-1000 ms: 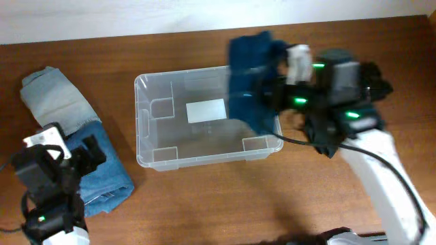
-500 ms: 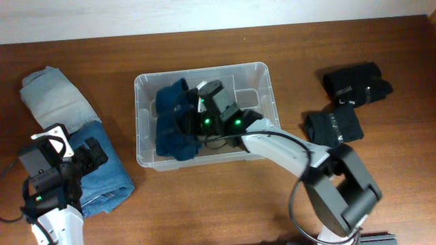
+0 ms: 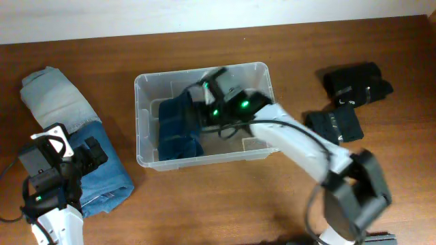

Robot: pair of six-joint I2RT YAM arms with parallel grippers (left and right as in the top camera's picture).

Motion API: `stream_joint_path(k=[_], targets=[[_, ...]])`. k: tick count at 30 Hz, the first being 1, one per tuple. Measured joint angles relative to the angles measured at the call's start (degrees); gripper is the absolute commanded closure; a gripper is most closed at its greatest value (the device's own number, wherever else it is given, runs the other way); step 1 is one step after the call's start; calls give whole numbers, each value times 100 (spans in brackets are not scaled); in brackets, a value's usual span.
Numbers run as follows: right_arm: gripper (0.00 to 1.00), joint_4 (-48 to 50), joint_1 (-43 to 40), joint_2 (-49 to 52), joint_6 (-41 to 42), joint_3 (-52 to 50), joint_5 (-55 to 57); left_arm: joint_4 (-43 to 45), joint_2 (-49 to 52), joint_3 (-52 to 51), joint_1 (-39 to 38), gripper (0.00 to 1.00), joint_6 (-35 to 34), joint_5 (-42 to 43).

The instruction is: Pack container

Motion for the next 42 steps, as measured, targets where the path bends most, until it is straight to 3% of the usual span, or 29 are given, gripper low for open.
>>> stream_joint_path(k=[4, 6, 7, 11, 15, 17, 21, 27, 29, 31, 33, 37, 42], targets=[[1, -975, -861, -1152, -391, 688, 800, 11, 0, 0, 0, 1, 13, 0], [1, -1438, -1738, -1596, -308, 811, 968, 9, 0, 0, 0, 0, 11, 0], [1, -1947, -2643, -1808, -221, 831, 984, 9, 0, 0, 0, 1, 13, 0], [1, -2500, -4730, -1775, -98, 310, 638, 7, 0, 0, 0, 1, 13, 0], [1, -1808, -6188, -1725, -210, -1207, -188, 9, 0, 2, 0, 1, 13, 0], [2, -1543, -6533, -1663, -271, -1773, -413, 9, 0, 2, 0, 1, 13, 0], [1, -20, -6828, -1648, -654, -3386, -1058, 9, 0, 2, 0, 1, 13, 0], [1, 1790, -6828, -1617, -616, -4610, -1558, 9, 0, 4, 0, 1, 13, 2], [12, 2111, -6826, -1547, -595, -4664, -1705, 7, 0, 4, 0, 1, 13, 0], [55, 2444, -6826, -1294, -575, -4658, -1910, 9, 0, 4, 0, 1, 13, 0], [62, 2583, -6815, -1075, -577, -4645, -2013, 11, 0, 4, 0, 0, 13, 0], [95, 2592, -6782, -872, -535, -4638, -2168, 9, 0, 4, 0, 1, 13, 0], [96, 2273, -6776, -909, -466, -4603, -2594, 9, 0, 4, 0, 1, 13, 0]])
